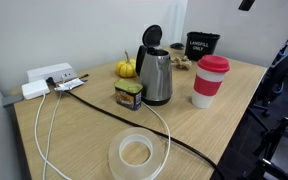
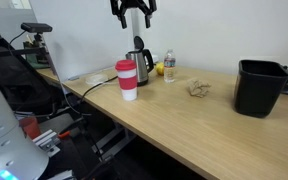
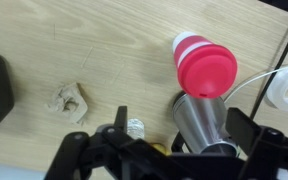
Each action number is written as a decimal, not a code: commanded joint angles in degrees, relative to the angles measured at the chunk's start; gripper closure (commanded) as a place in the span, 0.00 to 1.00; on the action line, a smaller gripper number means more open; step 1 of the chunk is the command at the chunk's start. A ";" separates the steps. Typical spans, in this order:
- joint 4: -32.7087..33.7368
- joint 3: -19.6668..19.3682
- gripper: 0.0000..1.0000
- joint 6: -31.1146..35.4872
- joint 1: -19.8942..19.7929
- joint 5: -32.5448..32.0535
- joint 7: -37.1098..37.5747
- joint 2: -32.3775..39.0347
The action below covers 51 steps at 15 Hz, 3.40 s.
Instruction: Move the circular object forward near the pumpkin
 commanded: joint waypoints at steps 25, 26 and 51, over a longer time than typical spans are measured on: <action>7.75 10.26 0.00 3.66 19.93 6.86 -18.52 9.99; 8.09 10.27 0.00 4.14 20.78 9.11 -21.68 10.76; 22.67 23.40 0.00 12.89 17.11 6.47 -27.64 35.62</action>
